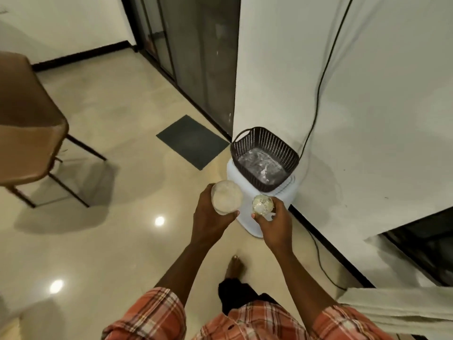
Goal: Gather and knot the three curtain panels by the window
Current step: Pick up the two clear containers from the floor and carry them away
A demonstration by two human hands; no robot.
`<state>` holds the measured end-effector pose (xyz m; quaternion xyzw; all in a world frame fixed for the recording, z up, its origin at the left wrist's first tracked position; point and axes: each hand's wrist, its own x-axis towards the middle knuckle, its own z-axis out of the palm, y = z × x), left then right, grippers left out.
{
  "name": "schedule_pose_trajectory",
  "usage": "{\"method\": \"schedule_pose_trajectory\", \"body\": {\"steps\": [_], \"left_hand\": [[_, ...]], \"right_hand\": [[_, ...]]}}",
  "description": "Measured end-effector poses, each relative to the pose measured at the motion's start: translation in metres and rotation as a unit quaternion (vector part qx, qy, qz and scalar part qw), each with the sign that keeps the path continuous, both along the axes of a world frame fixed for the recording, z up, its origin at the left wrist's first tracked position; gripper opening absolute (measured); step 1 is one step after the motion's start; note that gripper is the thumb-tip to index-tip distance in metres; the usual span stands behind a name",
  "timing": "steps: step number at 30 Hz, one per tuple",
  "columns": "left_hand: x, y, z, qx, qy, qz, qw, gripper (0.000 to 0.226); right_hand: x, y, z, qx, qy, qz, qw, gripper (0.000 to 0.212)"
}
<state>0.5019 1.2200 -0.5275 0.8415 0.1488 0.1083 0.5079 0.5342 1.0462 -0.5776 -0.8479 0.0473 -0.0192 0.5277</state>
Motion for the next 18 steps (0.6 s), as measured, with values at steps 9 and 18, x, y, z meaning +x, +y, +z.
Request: {"method": "schedule_pose_trajectory", "body": {"steps": [9, 18], "left_hand": [[0.145, 0.037, -0.009, 0.064, 0.016, -0.045, 0.997, 0.094], [0.27, 0.041, -0.022, 0.098, 0.011, -0.171, 0.98, 0.083]], "right_hand": [[0.123, 0.015, -0.015, -0.026, 0.036, -0.063, 0.997, 0.046], [0.195, 0.024, -0.023, -0.038, 0.087, -0.152, 0.984, 0.063]]}}
